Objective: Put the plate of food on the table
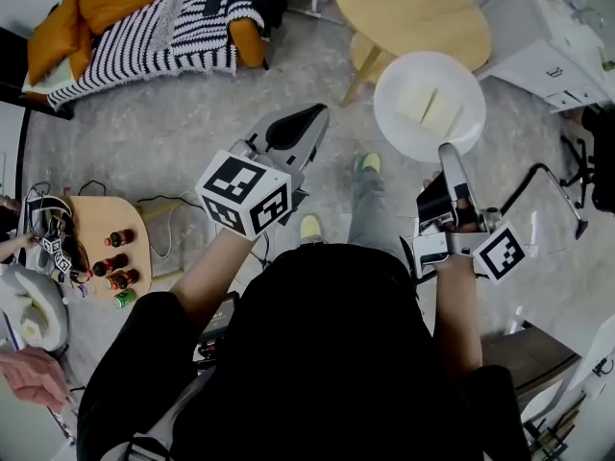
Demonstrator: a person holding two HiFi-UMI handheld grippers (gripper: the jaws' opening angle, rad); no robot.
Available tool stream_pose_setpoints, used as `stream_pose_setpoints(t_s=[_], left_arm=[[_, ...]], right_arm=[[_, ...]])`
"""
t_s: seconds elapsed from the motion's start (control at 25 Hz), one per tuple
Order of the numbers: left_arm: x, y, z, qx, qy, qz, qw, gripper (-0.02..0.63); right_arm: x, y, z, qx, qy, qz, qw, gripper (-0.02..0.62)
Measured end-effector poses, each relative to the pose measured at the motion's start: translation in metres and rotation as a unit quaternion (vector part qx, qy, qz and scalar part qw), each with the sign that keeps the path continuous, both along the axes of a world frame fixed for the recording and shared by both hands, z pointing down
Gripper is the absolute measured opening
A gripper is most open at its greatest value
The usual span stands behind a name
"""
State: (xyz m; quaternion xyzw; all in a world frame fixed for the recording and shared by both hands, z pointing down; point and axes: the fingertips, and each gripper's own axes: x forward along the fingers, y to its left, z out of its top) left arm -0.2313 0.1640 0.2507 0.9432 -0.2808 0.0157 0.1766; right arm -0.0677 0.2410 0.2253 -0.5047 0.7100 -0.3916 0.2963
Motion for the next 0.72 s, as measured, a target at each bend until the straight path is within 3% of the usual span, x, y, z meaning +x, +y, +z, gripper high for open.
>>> stream_pose_setpoints(t_s=[0.72], left_arm=[[0.107,-0.137,0.011,-0.021,-0.005,0.017,0.9996,0.008]], right_arm=[[0.101,-0.129,0.017,-0.014,-0.002,0.005,1.000,0.021]])
